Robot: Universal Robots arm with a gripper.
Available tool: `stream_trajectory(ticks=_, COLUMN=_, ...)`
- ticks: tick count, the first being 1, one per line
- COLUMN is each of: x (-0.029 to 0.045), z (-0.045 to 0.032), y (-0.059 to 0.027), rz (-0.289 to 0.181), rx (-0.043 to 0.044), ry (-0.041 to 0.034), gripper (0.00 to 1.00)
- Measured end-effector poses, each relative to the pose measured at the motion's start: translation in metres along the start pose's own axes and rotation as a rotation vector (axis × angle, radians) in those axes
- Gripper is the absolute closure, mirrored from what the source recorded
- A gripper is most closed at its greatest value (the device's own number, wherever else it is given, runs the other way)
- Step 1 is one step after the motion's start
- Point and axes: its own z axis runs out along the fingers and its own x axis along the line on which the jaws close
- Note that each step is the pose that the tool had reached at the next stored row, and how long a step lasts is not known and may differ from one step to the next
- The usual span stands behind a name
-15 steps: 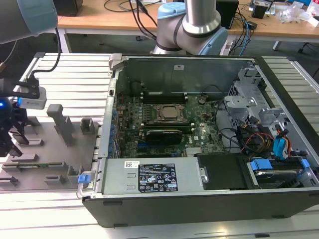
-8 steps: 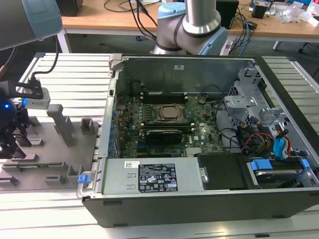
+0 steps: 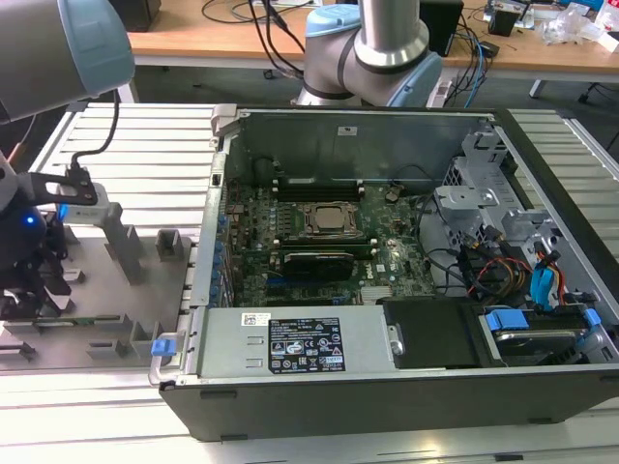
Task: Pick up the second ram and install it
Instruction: 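Pick up the second ram and move it above second insertion slot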
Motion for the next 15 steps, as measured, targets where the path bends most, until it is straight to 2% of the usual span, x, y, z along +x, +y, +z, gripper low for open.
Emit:
stream_trajectory(ticks=6, x=0.0033, z=0.0149, y=-0.0011, rz=-0.022, rx=-0.0006, ry=0.0013, gripper=0.64)
stream_trajectory(ticks=9, x=0.007, z=0.0265, y=-0.0012, rz=-0.023, rx=-0.0008, ry=0.0012, gripper=0.64)
stream_trajectory(ticks=11, x=0.0074, z=0.0335, y=-0.0004, rz=-0.024, rx=-0.001, ry=-0.0051, gripper=0.64)
stream_trajectory(ticks=15, x=0.0075, z=0.0359, y=0.0008, rz=-0.025, rx=-0.0011, ry=-0.0061, gripper=0.64)
